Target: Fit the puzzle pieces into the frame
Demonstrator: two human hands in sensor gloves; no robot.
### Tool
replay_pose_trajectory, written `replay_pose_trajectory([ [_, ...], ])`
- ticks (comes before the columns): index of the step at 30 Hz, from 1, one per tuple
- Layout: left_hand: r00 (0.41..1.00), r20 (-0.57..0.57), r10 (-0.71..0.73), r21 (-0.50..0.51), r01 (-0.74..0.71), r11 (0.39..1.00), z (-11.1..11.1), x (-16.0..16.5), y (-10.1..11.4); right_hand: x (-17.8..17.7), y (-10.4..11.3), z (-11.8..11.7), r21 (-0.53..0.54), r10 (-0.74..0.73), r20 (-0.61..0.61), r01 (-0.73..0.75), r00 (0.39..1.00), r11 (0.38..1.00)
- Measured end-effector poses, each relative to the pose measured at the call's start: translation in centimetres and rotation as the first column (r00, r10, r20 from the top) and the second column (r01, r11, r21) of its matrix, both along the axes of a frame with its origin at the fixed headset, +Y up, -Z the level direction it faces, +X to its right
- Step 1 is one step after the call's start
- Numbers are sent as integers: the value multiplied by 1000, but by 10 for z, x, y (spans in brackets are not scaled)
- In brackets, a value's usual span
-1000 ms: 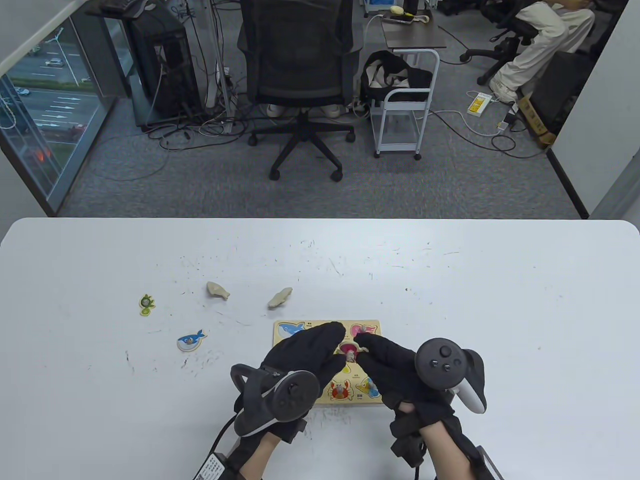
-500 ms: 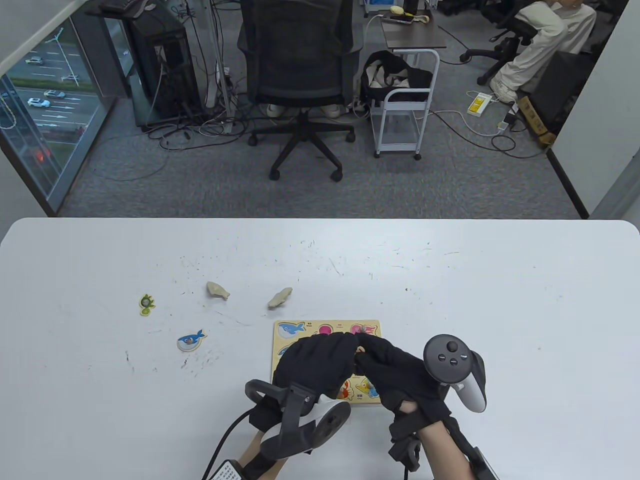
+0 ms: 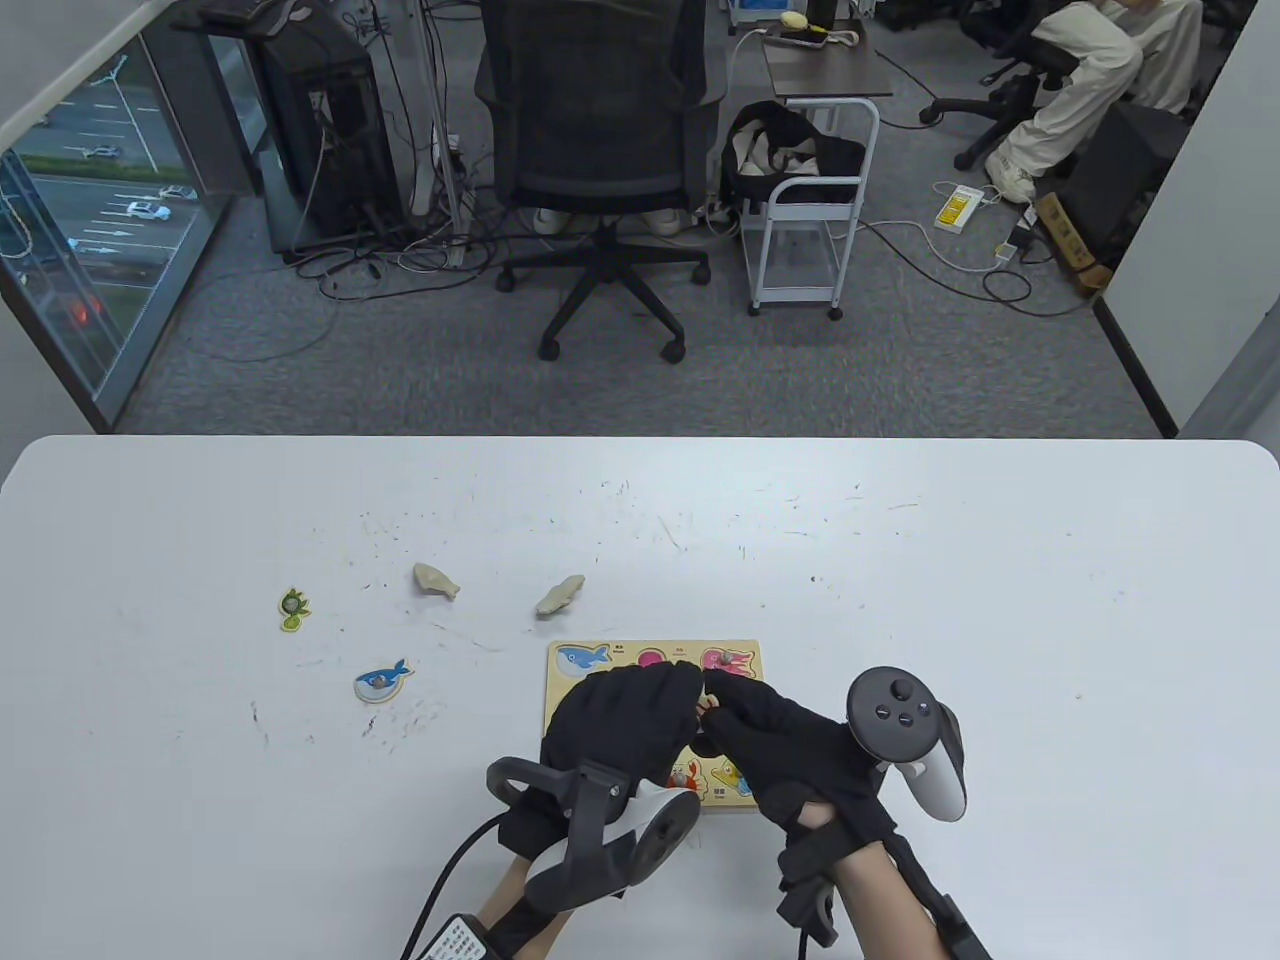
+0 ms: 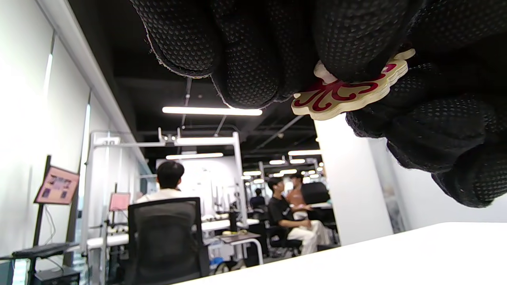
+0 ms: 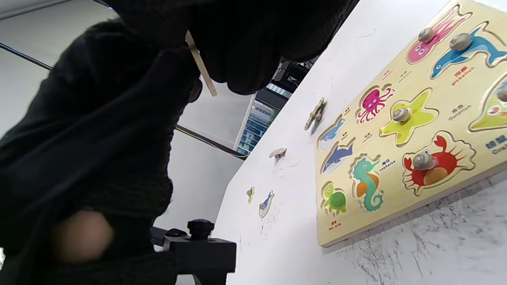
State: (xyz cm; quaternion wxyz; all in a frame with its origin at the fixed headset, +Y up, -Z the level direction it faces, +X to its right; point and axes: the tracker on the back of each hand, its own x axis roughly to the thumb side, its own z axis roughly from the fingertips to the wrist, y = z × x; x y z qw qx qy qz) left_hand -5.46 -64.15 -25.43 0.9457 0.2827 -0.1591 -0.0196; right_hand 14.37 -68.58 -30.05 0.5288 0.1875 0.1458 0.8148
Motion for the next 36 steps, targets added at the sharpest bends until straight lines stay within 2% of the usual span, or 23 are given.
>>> replay_pose_trajectory([
  [11,998,19,61,-52,-60,997,-4,-6,9,2,7,0,-8,-17,-62,16,998,1000],
  [14,997,10,81,-84,-79,993,-11,-7,10,8,16,3,67,36,-25,-34,999,997],
  [17,999,-5,34,-130,-34,991,-20,-5,6,16,27,8,172,156,76,-167,985,971],
  [23,998,-22,-55,-234,48,971,-45,2,3,31,40,14,237,321,273,-387,907,891],
  [26,991,-54,-125,-272,106,956,-59,8,6,39,43,14,237,417,381,-523,826,819],
  [29,976,-76,-203,-298,172,939,-74,17,7,45,42,14,196,514,490,-664,704,722],
  [31,964,-79,-255,-321,217,922,-85,24,4,47,41,12,168,553,527,-717,646,677],
  [33,946,-95,-309,-340,261,904,-96,30,0,50,39,10,149,570,534,-732,625,664],
  [36,914,-115,-390,-375,323,869,-114,39,-12,53,37,8,141,554,523,-706,648,694],
])
